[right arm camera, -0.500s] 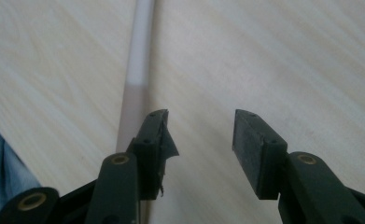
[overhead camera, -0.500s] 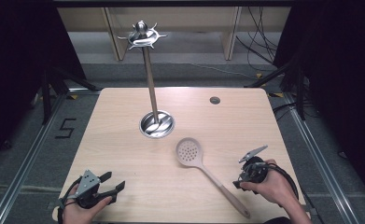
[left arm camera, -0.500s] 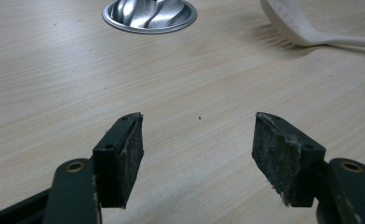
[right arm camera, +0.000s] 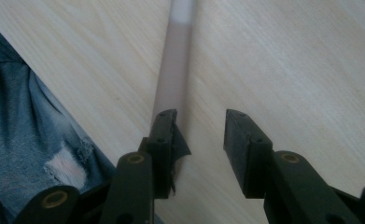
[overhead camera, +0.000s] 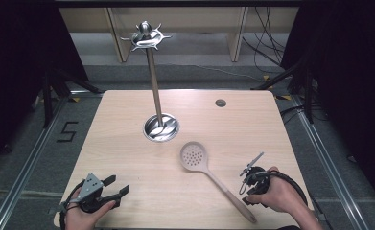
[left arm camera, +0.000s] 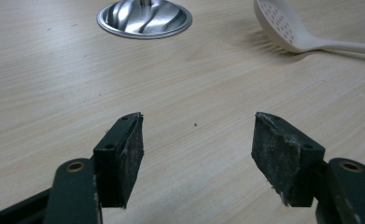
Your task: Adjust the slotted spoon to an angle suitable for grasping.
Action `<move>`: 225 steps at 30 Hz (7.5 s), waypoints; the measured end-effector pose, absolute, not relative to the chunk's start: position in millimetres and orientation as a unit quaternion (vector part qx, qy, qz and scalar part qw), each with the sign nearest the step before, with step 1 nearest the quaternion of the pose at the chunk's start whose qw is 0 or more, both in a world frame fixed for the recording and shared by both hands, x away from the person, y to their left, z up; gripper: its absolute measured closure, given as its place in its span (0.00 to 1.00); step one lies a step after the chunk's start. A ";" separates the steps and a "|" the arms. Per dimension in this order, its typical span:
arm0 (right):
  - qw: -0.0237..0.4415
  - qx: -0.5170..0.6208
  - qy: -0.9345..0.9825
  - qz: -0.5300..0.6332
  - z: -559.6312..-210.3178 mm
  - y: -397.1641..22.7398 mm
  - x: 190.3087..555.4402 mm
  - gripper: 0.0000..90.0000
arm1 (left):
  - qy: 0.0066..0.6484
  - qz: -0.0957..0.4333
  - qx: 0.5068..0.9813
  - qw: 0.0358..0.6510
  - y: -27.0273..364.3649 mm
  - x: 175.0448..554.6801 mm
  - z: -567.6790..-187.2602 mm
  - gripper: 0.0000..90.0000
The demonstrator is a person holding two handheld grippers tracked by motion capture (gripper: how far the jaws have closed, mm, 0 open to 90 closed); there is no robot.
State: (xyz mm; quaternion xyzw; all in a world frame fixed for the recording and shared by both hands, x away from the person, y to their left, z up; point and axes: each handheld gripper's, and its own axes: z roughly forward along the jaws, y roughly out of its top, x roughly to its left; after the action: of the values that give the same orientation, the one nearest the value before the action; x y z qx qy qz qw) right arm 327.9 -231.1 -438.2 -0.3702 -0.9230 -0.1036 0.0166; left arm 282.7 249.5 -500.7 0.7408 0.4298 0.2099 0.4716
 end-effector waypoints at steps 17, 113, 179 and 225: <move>0.024 -0.386 -0.918 -0.090 -448.5 -222.3 314.5 0.70 | 0.395 0.204 0.758 0.476 233.4 297.4 -498.2 0.37; 0.006 -0.339 -0.940 -0.033 -473.9 -225.0 298.7 0.66 | 0.404 0.201 0.754 0.478 233.3 295.7 -499.7 0.38; -0.033 -0.452 -0.889 -0.069 -464.7 -260.1 358.4 0.92 | 0.401 0.204 0.756 0.476 236.2 295.7 -499.3 0.38; -0.066 -0.180 -0.979 -0.074 -464.1 -278.6 389.7 0.76 | 0.397 0.203 0.760 0.473 233.1 295.5 -500.0 0.38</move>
State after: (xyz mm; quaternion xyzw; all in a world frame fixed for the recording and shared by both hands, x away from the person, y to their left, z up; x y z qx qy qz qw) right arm 389.7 -278.6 -464.1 -0.1800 -0.9787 -0.0736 -0.0657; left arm 295.5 233.1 -500.0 0.7595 0.3975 0.2032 0.4731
